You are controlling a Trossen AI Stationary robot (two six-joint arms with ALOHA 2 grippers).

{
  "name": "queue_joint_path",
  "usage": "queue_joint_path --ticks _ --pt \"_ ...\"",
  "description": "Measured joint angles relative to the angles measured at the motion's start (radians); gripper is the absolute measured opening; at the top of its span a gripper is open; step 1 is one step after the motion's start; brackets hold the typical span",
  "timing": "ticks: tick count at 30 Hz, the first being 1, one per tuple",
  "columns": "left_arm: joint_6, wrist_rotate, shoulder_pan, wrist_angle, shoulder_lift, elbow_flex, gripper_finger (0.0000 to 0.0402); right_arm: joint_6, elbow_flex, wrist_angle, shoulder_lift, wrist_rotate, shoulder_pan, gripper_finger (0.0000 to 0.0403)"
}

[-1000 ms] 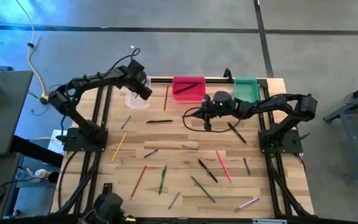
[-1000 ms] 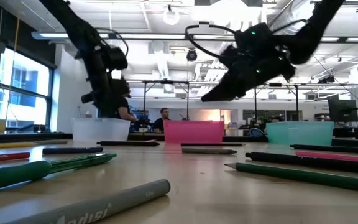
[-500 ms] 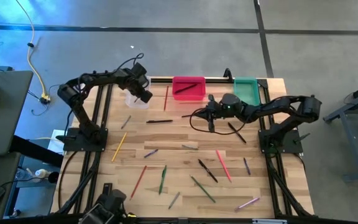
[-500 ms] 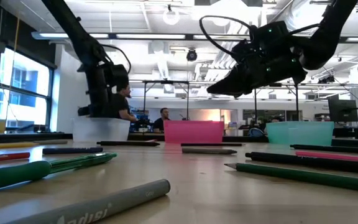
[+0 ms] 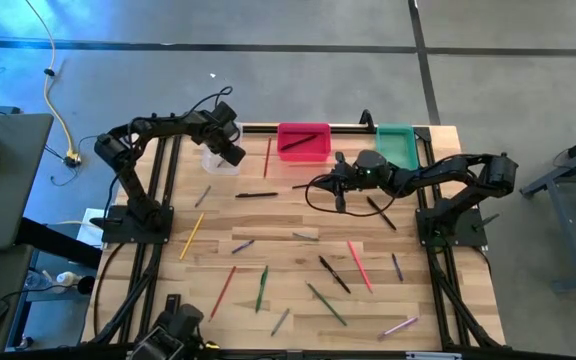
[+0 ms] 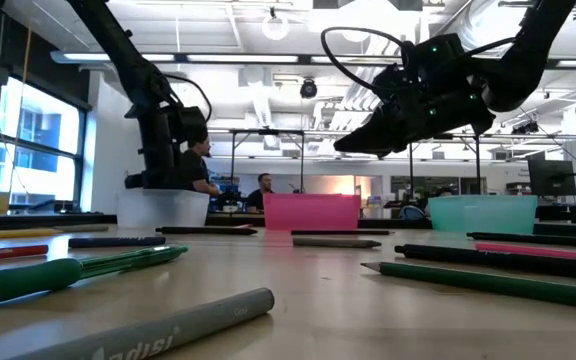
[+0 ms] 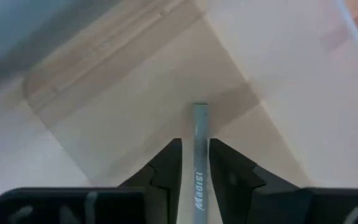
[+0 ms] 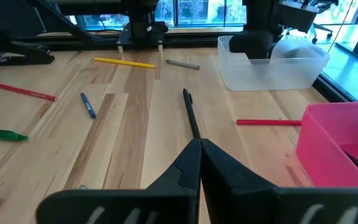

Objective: Sort crayons/erasers/pens/pencils in bins
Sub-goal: Put the blue pencil into the blue bin

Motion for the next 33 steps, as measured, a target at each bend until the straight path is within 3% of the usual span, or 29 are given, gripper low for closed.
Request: queue_joint_path --ticks 7,15,25,33 --pt "0.055 -0.109 -0.002 -0.001 -0.089 0.000 0.0061 0.000 0.000 0.000 0.000 0.000 0.000 0.0000" --pt "0.094 -0.119 -0.081 0.062 -0.279 -0.007 0.0021 0.000 0.000 0.000 0.000 0.008 0.000 0.0000" --pt "0.113 0.010 -0.255 0.519 -0.484 -0.246 0.0001 0.003 0.000 0.000 0.000 0.042 0.000 0.0000" --pt "0.052 0.068 -0.374 0.981 -0.535 -0.498 0.0000 0.059 0.001 -0.001 0.000 0.050 0.001 0.0000"
